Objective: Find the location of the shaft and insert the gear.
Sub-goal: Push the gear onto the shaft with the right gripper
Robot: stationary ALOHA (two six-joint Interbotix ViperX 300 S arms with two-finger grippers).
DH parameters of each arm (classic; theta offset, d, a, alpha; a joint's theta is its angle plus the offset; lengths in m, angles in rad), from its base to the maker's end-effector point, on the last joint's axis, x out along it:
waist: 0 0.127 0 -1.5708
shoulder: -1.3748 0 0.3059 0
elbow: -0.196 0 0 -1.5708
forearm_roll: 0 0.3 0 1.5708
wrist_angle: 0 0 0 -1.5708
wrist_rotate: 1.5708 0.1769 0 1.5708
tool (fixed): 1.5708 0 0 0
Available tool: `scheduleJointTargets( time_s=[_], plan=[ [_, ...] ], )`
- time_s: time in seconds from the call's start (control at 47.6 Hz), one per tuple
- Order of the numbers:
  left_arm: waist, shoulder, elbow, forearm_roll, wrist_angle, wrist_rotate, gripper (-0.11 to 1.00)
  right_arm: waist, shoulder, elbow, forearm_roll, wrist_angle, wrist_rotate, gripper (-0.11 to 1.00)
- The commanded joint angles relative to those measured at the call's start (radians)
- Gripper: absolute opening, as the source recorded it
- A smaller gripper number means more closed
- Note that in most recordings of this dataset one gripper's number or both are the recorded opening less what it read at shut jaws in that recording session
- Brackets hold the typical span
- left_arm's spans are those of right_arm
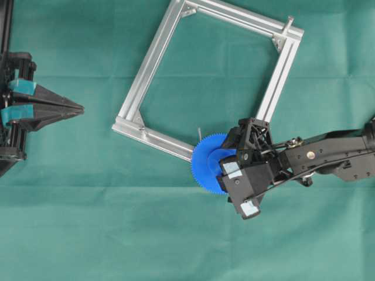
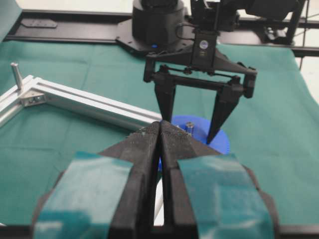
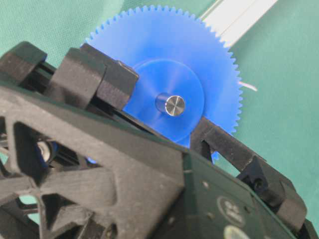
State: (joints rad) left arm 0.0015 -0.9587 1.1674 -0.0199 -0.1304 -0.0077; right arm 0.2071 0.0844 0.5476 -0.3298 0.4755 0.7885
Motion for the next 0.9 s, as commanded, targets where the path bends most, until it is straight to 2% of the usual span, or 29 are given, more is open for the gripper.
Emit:
scheduleJointTargets(
  time_s=[0.0, 0.693, 0.882],
  plan=[
    [0.000, 0.009, -0.011, -0.002, -0.006, 0.000, 0.01, 0.008, -0.009, -0.006, 0.000, -0.003, -0.003, 0.69],
    [0.000, 0.009, -0.011, -0.002, -0.006, 0.000, 0.01, 0.006, -0.011, -0.012, 0.002, 0.003, 0.000, 0.70],
    [0.000, 0.008, -0.011, -0.002, -0.006, 0.002, 0.01, 0.006, -0.026, -0.015, 0.000, 0.005, -0.002, 0.80]
  ],
)
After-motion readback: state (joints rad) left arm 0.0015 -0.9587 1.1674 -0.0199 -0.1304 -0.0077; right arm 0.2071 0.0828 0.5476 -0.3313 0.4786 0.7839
